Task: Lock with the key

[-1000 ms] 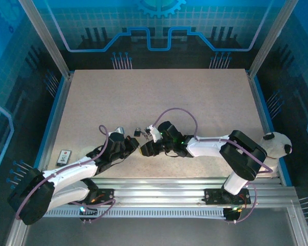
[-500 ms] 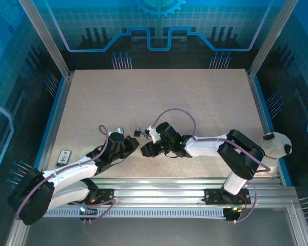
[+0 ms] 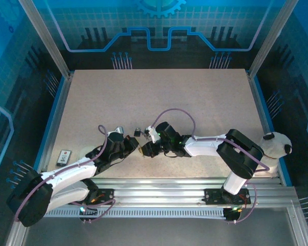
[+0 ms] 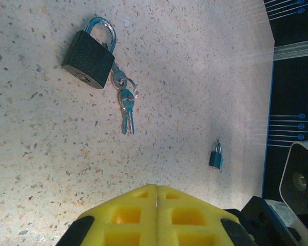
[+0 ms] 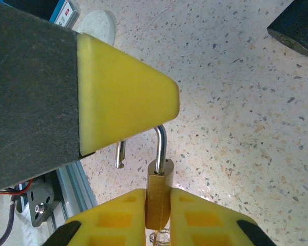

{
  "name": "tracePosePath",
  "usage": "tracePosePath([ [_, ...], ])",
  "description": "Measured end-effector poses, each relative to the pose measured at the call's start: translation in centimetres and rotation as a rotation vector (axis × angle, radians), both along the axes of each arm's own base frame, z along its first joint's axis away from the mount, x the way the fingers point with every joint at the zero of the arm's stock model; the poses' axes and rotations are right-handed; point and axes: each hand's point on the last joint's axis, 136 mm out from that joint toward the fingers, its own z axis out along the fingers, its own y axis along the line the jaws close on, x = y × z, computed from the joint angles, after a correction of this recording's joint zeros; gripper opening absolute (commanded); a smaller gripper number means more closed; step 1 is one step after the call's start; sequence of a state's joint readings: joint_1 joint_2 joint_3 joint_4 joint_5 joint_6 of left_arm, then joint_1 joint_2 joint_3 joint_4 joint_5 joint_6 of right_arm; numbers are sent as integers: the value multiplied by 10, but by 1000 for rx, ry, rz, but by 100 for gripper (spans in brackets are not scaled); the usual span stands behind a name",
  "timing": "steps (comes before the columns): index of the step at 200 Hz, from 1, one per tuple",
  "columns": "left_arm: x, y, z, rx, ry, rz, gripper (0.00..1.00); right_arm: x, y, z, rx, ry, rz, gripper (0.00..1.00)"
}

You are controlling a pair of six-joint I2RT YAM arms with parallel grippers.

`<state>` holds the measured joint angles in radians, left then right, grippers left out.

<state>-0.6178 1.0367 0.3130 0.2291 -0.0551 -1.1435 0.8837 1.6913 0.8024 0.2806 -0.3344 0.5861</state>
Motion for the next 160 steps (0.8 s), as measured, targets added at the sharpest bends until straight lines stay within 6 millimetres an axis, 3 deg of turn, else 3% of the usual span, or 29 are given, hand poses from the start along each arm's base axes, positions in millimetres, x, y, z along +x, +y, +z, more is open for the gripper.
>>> tracePosePath([
  [15, 1, 0, 2, -4, -7, 0, 0, 1, 0, 2, 19, 10, 4, 0],
  [67, -1, -2, 12, -43, -64, -16, 0, -1, -6, 10, 127, 49, 33, 0],
  [160, -11, -10, 63, -138, -294, -114, 0, -10, -17, 58, 387, 69, 108, 0],
])
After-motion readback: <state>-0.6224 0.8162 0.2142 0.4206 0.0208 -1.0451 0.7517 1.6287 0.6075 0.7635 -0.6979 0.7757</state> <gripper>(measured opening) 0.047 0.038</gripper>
